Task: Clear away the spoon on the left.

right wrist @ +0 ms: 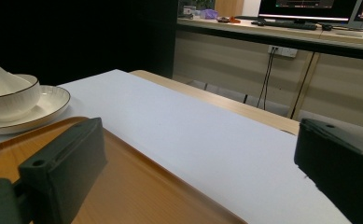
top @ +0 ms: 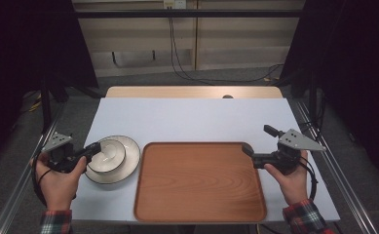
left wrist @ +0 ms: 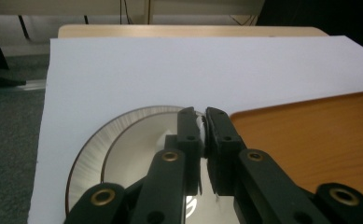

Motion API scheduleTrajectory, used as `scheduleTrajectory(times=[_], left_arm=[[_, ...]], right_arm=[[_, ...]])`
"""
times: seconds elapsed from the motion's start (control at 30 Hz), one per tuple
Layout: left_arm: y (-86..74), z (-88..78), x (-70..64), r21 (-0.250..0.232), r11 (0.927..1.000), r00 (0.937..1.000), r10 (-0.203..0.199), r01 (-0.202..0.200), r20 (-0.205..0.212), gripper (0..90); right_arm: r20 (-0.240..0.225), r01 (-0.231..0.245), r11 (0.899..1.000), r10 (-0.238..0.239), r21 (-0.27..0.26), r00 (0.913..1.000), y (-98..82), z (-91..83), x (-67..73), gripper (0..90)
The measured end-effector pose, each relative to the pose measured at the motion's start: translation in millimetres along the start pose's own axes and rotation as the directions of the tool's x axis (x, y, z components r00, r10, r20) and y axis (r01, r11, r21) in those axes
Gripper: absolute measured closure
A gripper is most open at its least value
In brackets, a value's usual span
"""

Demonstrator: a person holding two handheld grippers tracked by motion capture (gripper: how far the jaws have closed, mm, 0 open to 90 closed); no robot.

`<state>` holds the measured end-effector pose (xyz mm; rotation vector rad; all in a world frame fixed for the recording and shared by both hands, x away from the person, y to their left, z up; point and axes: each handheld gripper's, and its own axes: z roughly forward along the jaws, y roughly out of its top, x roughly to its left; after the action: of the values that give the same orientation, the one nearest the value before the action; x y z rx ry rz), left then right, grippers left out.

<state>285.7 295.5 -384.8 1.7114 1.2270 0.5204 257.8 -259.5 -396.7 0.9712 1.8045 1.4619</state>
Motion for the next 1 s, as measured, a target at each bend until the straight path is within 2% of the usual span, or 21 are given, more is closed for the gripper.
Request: scheduleTrajectory(times=[0.37,0.63,0.8,0.83,1.0], left_arm=[[-1.0,19.9,0.7,-0.097,0.9953,0.9999,0.005,-0.004,0.009,84.5],[-5.4,25.6,2.1,-0.119,0.9929,0.9999,0.009,-0.008,0.005,84.9],[-7.3,26.7,1.3,-0.124,0.992,0.9997,0.023,-0.024,-0.008,85.0],[-8.2,28.5,0.9,-0.139,0.99,0.9997,0.022,-0.022,-0.007,85.0],[-9.7,32.8,1.3,-0.159,0.987,0.9997,0.025,-0.026,-0.007,85.1]], right_arm=[[0.003,-0.003,1.0,0.003,0.002,1.0,-0.7,0.0,-1.8,1.8],[0.002,-0.001,1.0,0.001,-0.002,1.0,-0.8,-1.3,-3.1,1.8],[0.005,-0.006,1.0,0.006,-0.003,1.0,-0.4,-1.9,-2.4,1.8],[0.008,-0.006,1.0,0.006,-0.003,1.0,-0.3,-2.0,-2.1,1.8],[0.006,-0.005,1.0,0.005,-0.003,1.0,-0.5,-1.9,-2.0,1.8]])
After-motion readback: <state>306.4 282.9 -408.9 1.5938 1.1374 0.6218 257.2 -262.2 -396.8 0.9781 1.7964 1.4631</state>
